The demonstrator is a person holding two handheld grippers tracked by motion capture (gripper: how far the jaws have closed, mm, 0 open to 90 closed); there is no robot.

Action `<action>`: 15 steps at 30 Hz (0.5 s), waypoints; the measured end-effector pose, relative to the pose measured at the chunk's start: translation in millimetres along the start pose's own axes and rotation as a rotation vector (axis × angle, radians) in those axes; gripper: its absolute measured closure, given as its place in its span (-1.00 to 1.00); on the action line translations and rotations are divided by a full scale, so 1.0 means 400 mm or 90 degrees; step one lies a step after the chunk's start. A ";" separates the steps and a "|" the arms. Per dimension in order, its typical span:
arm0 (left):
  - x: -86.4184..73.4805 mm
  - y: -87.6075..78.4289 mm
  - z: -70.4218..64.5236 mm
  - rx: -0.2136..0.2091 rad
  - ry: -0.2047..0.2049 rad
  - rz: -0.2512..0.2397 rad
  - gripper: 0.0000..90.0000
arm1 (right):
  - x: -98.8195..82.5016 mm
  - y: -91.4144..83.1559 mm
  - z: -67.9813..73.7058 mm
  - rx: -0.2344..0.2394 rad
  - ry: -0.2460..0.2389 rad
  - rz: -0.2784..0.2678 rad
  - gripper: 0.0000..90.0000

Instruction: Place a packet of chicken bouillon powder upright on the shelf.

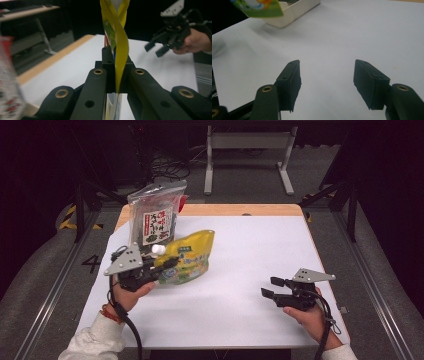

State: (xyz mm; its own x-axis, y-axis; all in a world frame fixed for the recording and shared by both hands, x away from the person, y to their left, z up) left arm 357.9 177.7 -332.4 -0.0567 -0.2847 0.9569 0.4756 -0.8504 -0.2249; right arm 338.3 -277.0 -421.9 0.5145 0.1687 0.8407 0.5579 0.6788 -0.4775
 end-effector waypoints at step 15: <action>-0.028 -0.097 0.118 0.090 0.017 0.010 0.94 | -0.008 0.020 -0.001 0.004 0.007 0.018 -0.19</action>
State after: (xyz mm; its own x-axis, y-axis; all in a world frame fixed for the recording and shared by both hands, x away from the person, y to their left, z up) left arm 381.4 234.7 -325.6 -0.0704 -0.3115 0.9476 0.5955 -0.7753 -0.2106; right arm 341.4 -272.5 -428.3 0.5370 0.1795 0.8243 0.5390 0.6786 -0.4989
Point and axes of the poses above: each handheld gripper's, and its own axes: y roughly forward along the jaws, x roughly out of its top, z roughly to its left, the point moved 1 cm from there along y, roughly forward along the jaws, and after that the axes turned 6 degrees about y, right-handed, at the moved point
